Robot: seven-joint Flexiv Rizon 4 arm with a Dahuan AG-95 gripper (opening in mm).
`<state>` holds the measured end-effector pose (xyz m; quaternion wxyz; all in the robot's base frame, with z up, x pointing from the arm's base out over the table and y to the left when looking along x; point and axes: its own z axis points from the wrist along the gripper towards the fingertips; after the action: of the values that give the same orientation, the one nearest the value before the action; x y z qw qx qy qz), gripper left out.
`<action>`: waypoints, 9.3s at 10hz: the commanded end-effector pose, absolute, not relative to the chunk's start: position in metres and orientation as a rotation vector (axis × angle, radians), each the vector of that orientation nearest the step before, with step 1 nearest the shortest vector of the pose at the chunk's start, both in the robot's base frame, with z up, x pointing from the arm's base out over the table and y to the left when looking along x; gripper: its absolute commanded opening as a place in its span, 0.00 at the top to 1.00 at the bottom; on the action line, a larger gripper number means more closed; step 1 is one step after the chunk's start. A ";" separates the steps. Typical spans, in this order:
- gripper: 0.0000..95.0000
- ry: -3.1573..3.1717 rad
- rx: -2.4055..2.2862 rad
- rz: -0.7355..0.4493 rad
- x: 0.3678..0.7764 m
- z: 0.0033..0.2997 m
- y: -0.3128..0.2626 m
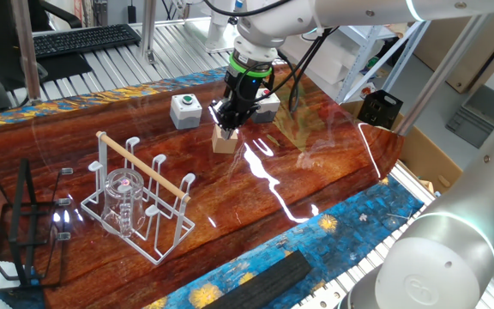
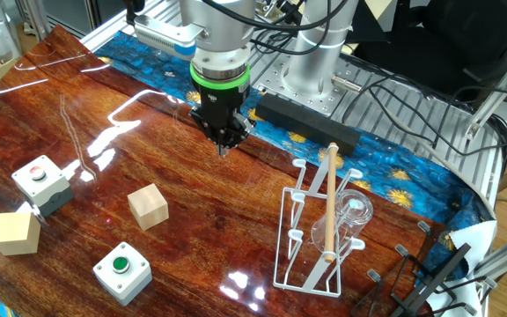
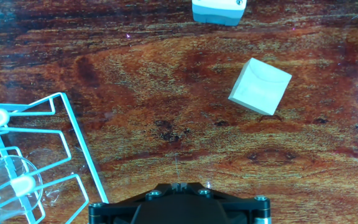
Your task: Take the cup off the cup rack
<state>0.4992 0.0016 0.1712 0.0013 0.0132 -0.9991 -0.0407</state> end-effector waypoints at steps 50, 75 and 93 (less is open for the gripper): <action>1.00 -3.100 -0.173 -0.097 0.472 0.165 0.027; 1.00 -3.103 -0.284 -0.114 0.580 0.144 0.008; 1.00 -3.126 -0.257 -0.082 0.591 0.137 0.005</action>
<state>0.5893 0.0048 0.1376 0.0011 -0.0816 -0.9963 -0.0255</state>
